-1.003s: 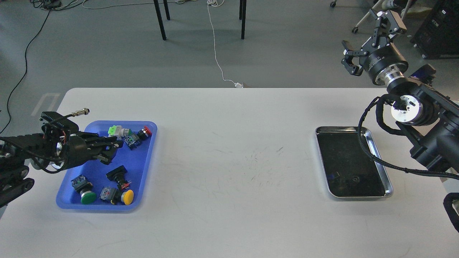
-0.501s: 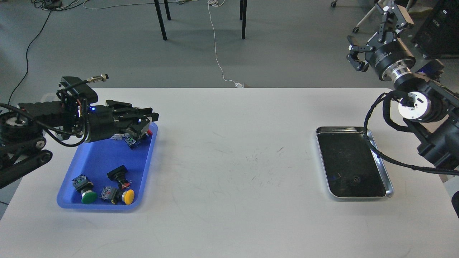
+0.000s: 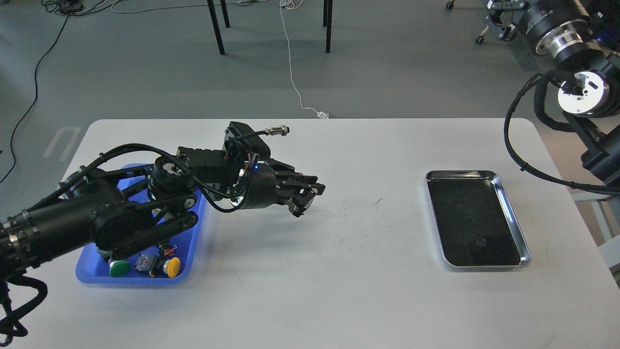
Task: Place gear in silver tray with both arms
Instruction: 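Lift the second gear and carry it toward the table center, then release the gear on the table and retract the left arm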
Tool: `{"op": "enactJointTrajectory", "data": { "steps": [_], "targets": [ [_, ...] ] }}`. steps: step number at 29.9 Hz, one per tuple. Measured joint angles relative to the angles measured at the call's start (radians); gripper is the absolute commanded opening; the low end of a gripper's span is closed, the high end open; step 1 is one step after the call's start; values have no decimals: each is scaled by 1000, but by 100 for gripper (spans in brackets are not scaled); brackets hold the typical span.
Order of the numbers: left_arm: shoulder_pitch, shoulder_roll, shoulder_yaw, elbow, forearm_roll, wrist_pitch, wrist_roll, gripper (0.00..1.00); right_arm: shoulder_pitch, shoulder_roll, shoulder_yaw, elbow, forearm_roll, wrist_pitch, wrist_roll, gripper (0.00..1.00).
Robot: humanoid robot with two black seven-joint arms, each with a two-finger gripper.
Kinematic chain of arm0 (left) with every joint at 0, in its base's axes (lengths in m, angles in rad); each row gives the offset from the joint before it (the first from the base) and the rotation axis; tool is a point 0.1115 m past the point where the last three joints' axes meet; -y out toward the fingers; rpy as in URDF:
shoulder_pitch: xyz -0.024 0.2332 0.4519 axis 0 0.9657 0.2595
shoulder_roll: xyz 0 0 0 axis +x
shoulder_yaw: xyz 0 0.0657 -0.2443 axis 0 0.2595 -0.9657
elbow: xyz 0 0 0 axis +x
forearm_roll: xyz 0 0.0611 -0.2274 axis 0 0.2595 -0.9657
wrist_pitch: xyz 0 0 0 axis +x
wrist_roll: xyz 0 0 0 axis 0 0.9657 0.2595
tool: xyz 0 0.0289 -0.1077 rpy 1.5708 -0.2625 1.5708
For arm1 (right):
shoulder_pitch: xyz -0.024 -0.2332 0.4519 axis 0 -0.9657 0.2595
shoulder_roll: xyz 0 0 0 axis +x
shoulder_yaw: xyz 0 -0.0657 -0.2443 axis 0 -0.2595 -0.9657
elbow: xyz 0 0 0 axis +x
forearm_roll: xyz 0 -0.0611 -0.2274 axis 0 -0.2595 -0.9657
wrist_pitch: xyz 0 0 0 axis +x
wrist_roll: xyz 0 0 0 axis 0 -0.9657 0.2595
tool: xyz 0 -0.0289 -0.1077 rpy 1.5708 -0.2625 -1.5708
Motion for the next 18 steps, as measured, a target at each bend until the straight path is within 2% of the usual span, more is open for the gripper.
{"op": "enactJointTrajectory", "data": {
  "steps": [9, 18],
  "targets": [
    [-3, -201, 102, 140, 67, -8, 10, 23, 121, 89, -142, -33, -6, -7, -3, 100],
    [9, -279, 107, 187, 100, -3, 10, 23, 133, 143, -160, -49, -7, -55, -6, 100]
  ]
}}
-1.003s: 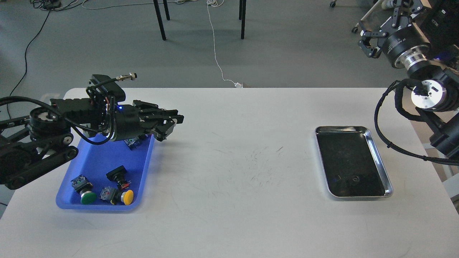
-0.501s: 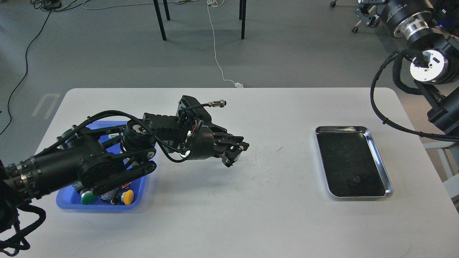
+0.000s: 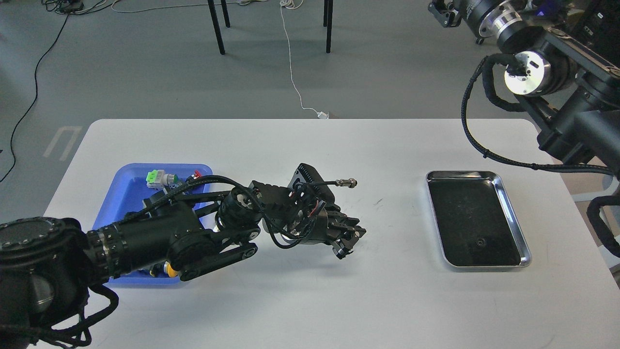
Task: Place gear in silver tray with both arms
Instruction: 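Release the gear on the table and retract the left arm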
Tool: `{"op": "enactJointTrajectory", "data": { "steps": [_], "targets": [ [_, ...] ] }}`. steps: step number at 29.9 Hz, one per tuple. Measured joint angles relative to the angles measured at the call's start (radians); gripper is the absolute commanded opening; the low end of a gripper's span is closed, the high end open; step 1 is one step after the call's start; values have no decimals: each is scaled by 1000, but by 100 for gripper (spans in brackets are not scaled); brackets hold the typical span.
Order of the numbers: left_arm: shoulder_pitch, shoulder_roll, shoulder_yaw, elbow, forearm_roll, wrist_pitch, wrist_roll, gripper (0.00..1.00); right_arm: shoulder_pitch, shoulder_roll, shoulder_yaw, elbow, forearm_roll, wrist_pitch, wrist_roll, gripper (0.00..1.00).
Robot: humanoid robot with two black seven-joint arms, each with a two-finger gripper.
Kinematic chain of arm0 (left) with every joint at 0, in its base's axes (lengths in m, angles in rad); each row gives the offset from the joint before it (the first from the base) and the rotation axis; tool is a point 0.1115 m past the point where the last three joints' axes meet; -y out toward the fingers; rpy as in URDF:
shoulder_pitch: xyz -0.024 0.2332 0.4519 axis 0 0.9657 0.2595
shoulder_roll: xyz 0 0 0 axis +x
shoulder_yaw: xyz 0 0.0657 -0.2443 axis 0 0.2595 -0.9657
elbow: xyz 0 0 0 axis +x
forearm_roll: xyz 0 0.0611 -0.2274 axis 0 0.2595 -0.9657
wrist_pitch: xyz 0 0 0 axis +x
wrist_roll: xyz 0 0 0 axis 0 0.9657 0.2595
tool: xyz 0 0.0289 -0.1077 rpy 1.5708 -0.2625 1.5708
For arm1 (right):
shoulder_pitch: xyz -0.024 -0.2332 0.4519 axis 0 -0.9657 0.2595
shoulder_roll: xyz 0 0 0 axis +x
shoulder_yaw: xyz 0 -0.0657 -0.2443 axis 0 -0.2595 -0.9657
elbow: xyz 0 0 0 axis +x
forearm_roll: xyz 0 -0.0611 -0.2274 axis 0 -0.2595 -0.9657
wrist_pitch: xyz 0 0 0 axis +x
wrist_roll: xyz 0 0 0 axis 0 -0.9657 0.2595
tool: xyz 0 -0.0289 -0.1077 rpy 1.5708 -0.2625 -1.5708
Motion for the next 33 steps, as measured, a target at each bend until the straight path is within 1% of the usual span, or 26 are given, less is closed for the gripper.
{"op": "enactJointTrajectory", "data": {
  "steps": [7, 9, 12, 13, 15, 16, 20, 22, 26, 29, 33],
  "targets": [
    [19, -27, 1, 19, 13, 1, 0, 25, 19, 39, -2, -32, 0, -2, 0, 100],
    [32, -30, 1, 20, 14, 1, 1, 29, 21, 51, -2, -38, 0, -2, 0, 100],
    [43, -34, 1, 20, 16, 2, 2, 32, 22, 64, -2, -44, 0, -1, 0, 100],
    [45, -37, 1, 20, 16, 2, 2, 35, 22, 66, -2, -45, 0, -1, 0, 100],
    [45, -39, 1, 20, 16, 2, 2, 48, 22, 67, -3, -45, 0, 0, 0, 100],
    [45, -40, 1, 21, 16, 2, 3, 53, 21, 67, -3, -45, 0, 0, 0, 100],
    [45, -40, -2, 22, 11, 3, 18, 57, 7, 62, -3, -37, 0, 2, 0, 100],
    [45, -39, -5, 21, 6, 4, 22, 65, -4, 54, -3, -31, 0, 3, 0, 100],
    [42, -4, -40, 0, -22, 31, 15, 79, -49, -8, -5, 22, -2, 11, 1, 100],
    [41, 63, -106, -12, -141, 48, 11, 82, -86, -102, -26, 111, -3, 22, 3, 100],
    [42, 153, -165, -15, -440, 53, 9, 87, -116, -219, -66, 206, -5, 44, 7, 100]
  ]
}}
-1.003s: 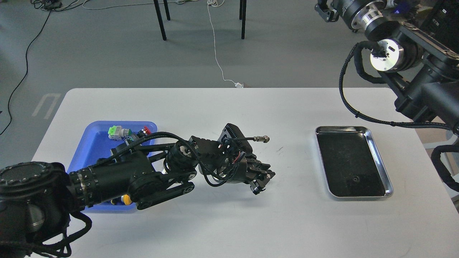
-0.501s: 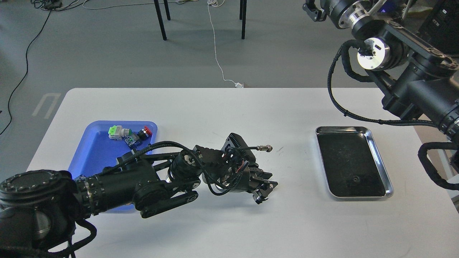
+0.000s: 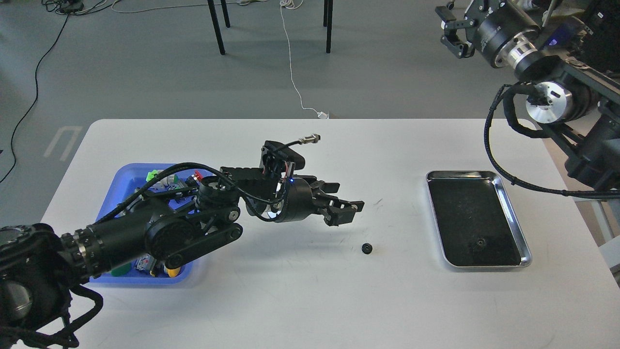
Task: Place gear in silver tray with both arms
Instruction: 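Release the gear on the table and retract the left arm, then reach the right gripper down toward the gear on the table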
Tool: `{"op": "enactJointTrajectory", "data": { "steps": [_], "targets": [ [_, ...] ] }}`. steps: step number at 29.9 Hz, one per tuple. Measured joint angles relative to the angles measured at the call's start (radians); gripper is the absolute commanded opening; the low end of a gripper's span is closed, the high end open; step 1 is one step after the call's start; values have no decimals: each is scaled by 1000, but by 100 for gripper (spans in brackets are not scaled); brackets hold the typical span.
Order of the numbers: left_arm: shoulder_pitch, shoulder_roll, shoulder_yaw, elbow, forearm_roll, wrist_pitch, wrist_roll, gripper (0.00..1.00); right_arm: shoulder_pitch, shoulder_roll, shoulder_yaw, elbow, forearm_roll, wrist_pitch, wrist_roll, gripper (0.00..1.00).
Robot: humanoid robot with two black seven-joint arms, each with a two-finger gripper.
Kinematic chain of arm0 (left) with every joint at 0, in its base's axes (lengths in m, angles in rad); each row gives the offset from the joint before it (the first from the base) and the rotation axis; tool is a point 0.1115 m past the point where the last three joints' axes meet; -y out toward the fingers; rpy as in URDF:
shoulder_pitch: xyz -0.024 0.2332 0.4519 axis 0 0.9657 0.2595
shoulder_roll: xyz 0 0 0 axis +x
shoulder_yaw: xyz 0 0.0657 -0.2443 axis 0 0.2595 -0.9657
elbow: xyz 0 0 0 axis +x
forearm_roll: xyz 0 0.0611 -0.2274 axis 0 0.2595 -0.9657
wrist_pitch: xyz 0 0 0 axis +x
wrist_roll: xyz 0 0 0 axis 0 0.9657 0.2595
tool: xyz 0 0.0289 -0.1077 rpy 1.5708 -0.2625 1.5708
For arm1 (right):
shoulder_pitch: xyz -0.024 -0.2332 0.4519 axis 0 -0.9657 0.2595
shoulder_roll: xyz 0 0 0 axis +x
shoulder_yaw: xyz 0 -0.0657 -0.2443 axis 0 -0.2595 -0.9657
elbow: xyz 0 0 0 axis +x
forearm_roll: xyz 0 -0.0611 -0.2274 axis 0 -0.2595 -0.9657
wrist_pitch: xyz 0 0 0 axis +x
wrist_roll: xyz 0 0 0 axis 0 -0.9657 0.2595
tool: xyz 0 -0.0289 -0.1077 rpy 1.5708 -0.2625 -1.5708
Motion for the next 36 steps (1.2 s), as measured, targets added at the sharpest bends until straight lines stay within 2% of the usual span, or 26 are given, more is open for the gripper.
{"op": "enactJointTrajectory", "data": {
  "steps": [3, 8, 12, 15, 19, 26, 32, 34, 36],
  "targets": [
    [0, 81, -43, -15, -251, 0, -23, 92, -7, -56, -22, 45, -42, 3, 6, 100],
    [1, 180, -132, -29, -650, -6, -121, 95, 1, -116, -31, 78, -259, 23, 8, 100],
    [4, 237, -208, -22, -946, -11, -140, 96, 9, -116, -32, 84, -409, 44, 8, 100],
    [5, 263, -253, -3, -1151, -41, -138, 97, 31, -104, -35, 90, -525, 101, 9, 100],
    [5, 266, -309, 104, -1381, -96, -127, 97, 117, -14, -102, 83, -707, 173, 16, 100],
    [9, 264, -339, 275, -1626, -175, -73, 97, 355, 148, -493, 80, -877, 187, 39, 100],
    [21, 269, -365, 338, -1737, -197, -50, 98, 409, 254, -688, 123, -1050, 197, 48, 99],
    [36, 271, -379, 344, -1754, -204, -49, 98, 422, 272, -744, 140, -1122, 202, 74, 99],
    [58, 272, -404, 345, -1767, -213, -48, 98, 435, 287, -802, 165, -1183, 204, 121, 99]
  ]
}}
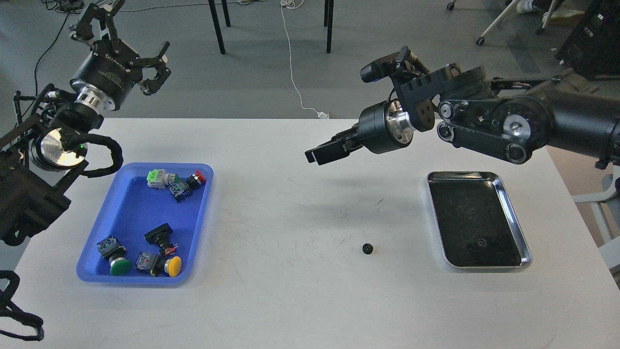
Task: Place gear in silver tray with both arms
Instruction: 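Reach the right gripper down toward the gear on the table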
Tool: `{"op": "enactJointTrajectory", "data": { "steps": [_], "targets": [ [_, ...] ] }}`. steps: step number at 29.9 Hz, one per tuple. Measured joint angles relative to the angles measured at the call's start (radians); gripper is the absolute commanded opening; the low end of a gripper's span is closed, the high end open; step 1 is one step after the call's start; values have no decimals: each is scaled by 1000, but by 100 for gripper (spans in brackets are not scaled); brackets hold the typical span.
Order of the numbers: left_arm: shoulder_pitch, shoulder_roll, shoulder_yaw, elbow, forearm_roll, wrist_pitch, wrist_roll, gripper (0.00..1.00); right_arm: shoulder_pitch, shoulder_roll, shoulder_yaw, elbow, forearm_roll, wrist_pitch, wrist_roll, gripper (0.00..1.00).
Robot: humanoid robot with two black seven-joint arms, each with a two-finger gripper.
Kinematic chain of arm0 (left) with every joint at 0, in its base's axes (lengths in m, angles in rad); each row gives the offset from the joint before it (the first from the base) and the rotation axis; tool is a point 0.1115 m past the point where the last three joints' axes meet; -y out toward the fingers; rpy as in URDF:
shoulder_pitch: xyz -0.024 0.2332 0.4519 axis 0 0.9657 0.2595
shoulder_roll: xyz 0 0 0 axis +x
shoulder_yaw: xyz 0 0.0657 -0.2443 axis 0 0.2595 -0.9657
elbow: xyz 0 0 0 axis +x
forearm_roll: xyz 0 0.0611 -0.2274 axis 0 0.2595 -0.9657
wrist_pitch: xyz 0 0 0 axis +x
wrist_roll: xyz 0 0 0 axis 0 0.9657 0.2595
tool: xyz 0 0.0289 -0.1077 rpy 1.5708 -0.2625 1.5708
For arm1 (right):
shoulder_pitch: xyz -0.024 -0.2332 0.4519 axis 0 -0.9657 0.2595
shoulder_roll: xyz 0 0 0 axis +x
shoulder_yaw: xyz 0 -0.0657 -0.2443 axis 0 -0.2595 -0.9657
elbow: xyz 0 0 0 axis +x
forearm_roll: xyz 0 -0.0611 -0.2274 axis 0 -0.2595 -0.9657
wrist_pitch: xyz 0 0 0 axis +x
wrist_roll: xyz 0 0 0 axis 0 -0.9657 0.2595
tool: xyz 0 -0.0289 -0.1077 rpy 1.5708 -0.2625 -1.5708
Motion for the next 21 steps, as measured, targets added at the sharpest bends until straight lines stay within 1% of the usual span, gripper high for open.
{"op": "enactJointTrajectory", "data": {
  "steps": [2, 4, 9, 12, 15, 21],
  "targets": [
    [22, 3, -30, -6, -4, -4, 0, 98, 6, 12, -56, 27, -51, 0, 36, 99],
    [42, 8, -59, -17, -5, -5, 1, 98, 7, 21, -107, 55, -104, 1, 53, 99],
    [54, 27, -81, -29, -5, -5, 1, 98, 0, 32, -201, 89, -187, 1, 70, 95],
    [54, 28, -84, -30, -4, -5, 1, 98, -9, 34, -240, 95, -222, 1, 76, 88],
    [55, 30, -84, -30, -4, -6, 0, 98, -24, 36, -264, 95, -259, 1, 77, 76],
    [55, 38, -83, -30, -1, -7, -1, 98, -47, 62, -274, 74, -279, 1, 78, 72]
  ]
}}
